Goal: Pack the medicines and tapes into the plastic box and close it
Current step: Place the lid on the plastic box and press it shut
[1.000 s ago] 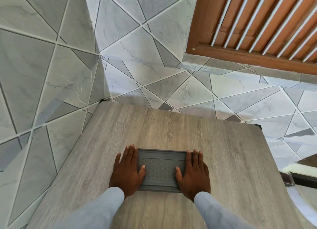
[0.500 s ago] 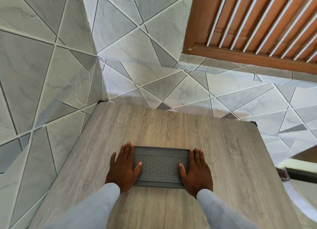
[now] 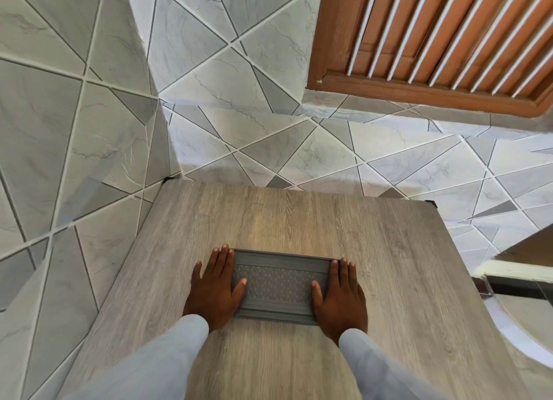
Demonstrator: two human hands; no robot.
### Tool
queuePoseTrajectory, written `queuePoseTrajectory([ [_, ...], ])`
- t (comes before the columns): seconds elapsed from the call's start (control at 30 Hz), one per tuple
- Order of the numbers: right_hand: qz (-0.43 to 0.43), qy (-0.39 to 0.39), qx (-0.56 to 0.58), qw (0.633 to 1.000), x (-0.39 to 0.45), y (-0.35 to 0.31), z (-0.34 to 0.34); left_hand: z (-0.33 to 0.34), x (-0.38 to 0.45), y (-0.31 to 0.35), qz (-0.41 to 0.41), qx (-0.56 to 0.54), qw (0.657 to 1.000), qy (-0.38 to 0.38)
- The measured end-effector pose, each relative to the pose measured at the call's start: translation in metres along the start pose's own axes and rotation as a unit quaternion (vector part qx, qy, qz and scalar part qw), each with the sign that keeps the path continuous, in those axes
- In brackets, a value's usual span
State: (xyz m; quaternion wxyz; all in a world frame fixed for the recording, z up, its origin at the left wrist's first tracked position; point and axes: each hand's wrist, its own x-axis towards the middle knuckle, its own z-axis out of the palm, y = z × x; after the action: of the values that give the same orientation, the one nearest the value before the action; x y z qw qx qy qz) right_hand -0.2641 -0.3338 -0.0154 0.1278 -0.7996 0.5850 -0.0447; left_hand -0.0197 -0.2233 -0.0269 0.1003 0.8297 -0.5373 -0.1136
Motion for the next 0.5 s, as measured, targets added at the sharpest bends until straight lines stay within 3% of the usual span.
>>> queuePoseTrajectory([
  [0.27, 0.002, 0.007, 0.004, 1.0, 0.004, 0.0, 0.001, -0.001, 0.003, 0.0, -0.005, 0.006, 1.0, -0.015],
  [0.5, -0.001, -0.04, -0.017, 0.999, -0.004, 0.0, -0.01, -0.011, 0.004, -0.003, 0.009, 0.028, 0.997, -0.075],
])
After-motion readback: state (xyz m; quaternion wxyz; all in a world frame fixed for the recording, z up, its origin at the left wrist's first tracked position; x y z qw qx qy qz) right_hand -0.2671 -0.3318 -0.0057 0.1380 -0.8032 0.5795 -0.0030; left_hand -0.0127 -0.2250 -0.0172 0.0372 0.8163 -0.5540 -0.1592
